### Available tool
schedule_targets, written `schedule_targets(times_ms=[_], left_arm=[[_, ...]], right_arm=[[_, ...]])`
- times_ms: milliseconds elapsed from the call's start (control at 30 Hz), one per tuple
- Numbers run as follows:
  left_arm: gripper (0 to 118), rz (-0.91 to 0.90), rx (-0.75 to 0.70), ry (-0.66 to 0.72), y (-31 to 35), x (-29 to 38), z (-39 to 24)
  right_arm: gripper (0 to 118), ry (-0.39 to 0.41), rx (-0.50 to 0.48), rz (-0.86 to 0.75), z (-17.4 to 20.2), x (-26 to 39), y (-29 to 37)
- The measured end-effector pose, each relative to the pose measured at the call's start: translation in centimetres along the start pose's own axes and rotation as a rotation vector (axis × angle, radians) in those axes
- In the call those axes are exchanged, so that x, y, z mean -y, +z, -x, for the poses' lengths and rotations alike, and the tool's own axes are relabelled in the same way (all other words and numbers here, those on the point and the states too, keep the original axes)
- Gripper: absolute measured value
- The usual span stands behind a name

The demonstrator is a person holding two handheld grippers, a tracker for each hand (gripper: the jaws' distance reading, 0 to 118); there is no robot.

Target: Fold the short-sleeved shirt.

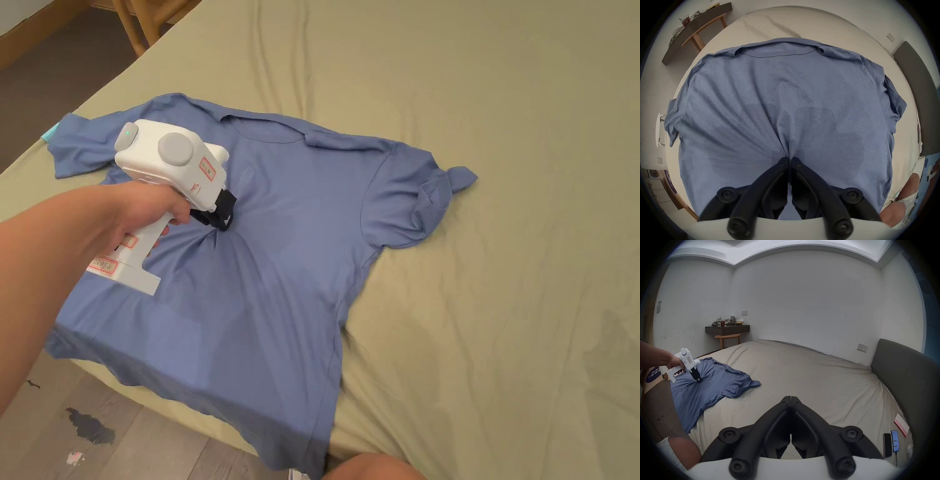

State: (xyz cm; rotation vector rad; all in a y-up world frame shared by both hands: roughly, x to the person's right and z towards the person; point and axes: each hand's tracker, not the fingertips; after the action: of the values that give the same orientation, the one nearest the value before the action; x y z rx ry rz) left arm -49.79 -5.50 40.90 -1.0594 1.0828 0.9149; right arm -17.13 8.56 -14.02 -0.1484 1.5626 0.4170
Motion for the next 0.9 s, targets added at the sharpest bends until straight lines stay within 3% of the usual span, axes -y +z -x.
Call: schedule_targets(times_ms=[567, 900], left_arm=[[0, -0.277, 0.204, 0.169, 6.4, 4.1, 4.1], [0, -0.413, 0.267, 0.178, 8.8, 7.2, 4.5]], right_arm=[[0, -0.009, 0.021, -0.006, -0.7, -0.4, 0.5], [0, -0.014, 0.035, -0.008, -1.2, -0.4, 0.8]])
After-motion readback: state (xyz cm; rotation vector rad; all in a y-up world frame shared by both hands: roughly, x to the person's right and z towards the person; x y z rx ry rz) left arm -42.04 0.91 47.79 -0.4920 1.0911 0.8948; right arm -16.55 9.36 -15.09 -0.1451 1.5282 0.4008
